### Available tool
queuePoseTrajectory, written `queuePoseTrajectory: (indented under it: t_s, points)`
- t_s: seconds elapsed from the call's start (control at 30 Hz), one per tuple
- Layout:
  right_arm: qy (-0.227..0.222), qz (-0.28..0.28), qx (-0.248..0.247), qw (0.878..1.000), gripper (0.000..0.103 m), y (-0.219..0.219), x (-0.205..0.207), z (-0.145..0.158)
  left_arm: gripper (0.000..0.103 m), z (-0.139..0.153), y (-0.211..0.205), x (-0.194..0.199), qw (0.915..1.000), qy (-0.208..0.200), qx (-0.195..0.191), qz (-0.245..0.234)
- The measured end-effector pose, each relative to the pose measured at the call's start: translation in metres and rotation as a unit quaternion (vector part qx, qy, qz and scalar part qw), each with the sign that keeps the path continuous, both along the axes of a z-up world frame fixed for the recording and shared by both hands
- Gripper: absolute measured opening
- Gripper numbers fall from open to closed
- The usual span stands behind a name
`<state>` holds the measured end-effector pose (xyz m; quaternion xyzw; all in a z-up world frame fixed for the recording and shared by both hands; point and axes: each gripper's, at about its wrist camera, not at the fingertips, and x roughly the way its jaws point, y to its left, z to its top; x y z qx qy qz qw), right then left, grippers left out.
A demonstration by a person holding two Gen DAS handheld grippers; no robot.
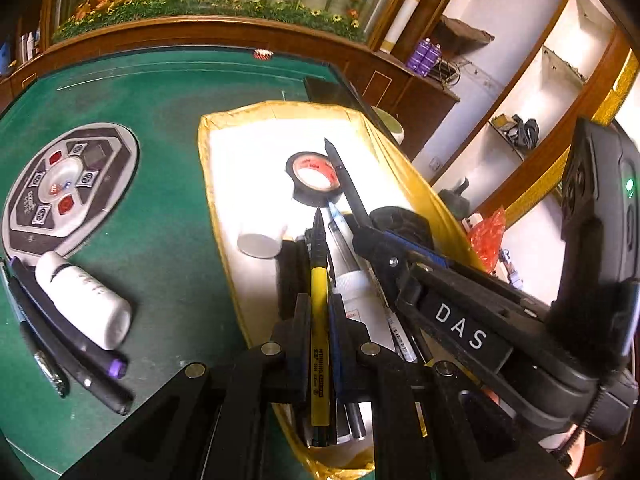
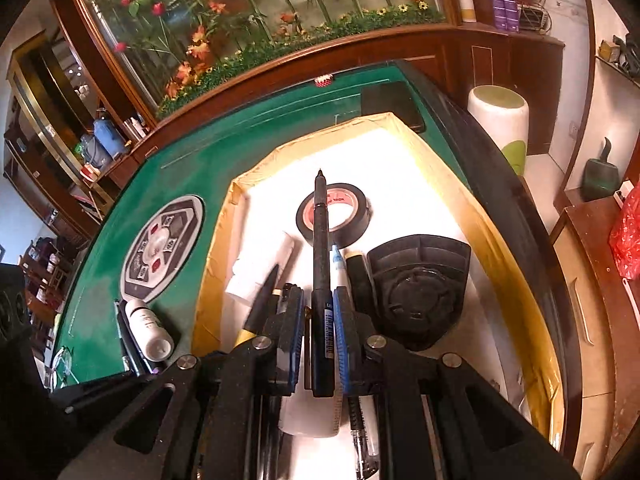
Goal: Organize rigid objects
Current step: 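Carry the black pen and yellow pen onto the tray and open both tools, then grasp the white bottle upright with the right tool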
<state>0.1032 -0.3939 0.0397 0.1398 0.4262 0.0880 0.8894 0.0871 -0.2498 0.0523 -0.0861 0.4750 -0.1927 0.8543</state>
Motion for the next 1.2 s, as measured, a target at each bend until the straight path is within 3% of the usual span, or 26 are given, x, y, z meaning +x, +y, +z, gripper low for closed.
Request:
queuePoseTrajectory:
  t_s: [0.4,0.57,0.8,0.97,1.2]
  points:
    - [0.015,-0.002,-0.003,1.0,0.014,0.002,-0.001,-0.008,0.008,-0.012,0.0,-0.008,1.0,0.004,0.003,-0.004]
    - [-0.004,-0.015,0.0,1.0,0.014,-0.001,-0.005,0.001,0.017,-0.01,0.008,-0.01,0.9999,0.011,-0.012,-0.002]
    - [-0.034,-0.012,0.022,0.999,0.014,-0.003,-0.01,0.012,0.017,0.004,0.021,-0.025,0.9996,-0.002,-0.025,-0.008]
    - [-0.055,0.016,0.033,0.998,0.014,0.01,-0.015,0.019,0.034,0.011,0.062,-0.048,0.9989,-0.021,-0.042,0.006]
    - [-0.059,0.101,0.024,0.993,0.015,0.054,-0.022,0.018,0.035,-0.005,0.169,-0.072,0.9935,-0.039,-0.028,0.103]
